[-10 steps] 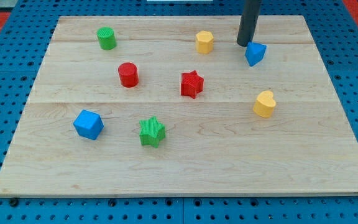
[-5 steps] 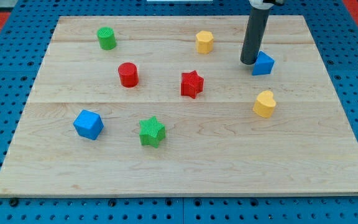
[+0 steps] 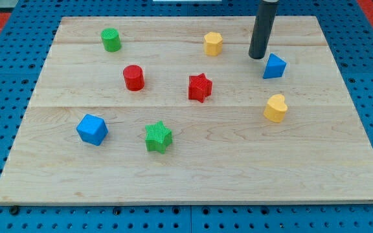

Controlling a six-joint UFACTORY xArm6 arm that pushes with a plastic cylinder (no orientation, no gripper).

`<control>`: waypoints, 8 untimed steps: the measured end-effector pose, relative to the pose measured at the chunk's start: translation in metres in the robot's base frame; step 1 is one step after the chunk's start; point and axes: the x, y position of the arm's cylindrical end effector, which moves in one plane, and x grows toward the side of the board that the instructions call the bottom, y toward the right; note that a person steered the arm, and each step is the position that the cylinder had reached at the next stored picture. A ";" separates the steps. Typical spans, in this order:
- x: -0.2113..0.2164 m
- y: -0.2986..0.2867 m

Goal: Move blue triangle closer to red star

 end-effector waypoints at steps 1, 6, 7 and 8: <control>-0.017 0.007; 0.059 0.047; 0.059 0.037; 0.067 0.006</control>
